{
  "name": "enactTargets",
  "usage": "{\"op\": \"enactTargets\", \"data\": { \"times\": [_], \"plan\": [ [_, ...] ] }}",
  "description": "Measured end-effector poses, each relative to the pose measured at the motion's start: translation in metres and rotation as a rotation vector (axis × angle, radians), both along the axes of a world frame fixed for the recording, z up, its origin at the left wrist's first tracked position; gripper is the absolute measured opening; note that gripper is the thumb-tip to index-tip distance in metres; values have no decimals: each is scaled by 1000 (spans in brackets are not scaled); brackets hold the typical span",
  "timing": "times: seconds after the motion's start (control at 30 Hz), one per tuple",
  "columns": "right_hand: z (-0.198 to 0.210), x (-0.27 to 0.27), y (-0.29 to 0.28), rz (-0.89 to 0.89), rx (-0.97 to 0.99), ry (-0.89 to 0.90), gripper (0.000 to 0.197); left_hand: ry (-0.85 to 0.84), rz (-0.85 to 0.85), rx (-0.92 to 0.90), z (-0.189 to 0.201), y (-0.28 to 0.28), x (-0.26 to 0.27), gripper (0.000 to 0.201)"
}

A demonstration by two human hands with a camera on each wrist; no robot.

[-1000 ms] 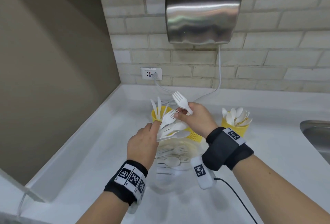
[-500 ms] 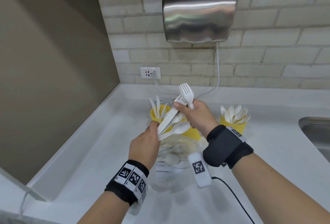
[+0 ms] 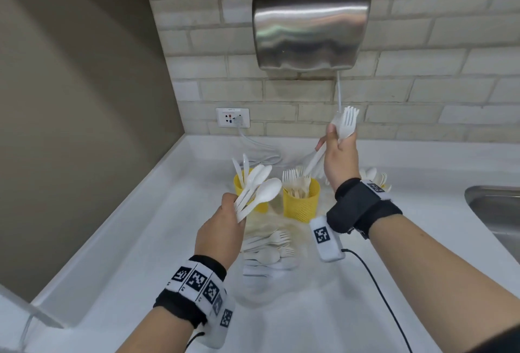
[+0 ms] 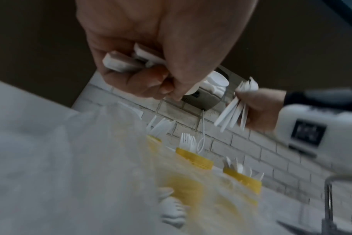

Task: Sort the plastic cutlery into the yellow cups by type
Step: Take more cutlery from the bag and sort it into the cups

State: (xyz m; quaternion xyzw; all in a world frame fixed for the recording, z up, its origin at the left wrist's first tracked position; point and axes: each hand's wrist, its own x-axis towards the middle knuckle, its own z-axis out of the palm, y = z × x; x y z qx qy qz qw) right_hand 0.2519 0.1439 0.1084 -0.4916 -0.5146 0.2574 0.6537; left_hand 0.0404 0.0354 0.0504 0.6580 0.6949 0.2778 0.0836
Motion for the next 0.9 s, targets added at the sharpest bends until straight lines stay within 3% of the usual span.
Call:
{"op": "enactTargets", "data": {
  "times": [0.1, 0.27, 0.37, 0.47, 0.57, 0.6, 0.67, 0.77, 0.9],
  "plan": [
    [-14, 0, 11, -7, -59, -74, 35, -265, -54, -54, 0, 5, 3, 18],
    [-34, -6, 19, 92, -215, -147, 57, -607, -113, -130, 1, 3, 11, 25],
    [-44, -8, 24, 131, -274, -210, 53, -792, -115, -197, 3, 1, 15, 28],
    [-49, -9, 26, 157, -318, -277, 49, -861, -150, -225, 6, -1, 17, 27],
    [-54, -9, 27, 37, -348, -533, 52, -937, -156, -263, 6, -2, 18, 31],
    [-55, -8, 29, 45, -322, -541, 53, -959, -154, -269, 6, -2, 19, 33],
    [-53, -6, 30, 97, -267, -459, 48, -958, -162, -252, 4, -1, 18, 35],
    [-45, -4, 31, 118, -196, -331, 29, -771, -160, -171, 0, 0, 16, 36],
    [-39, 0, 27, 141, -188, -291, 25, -677, -145, -139, -1, -1, 15, 38]
  ]
}}
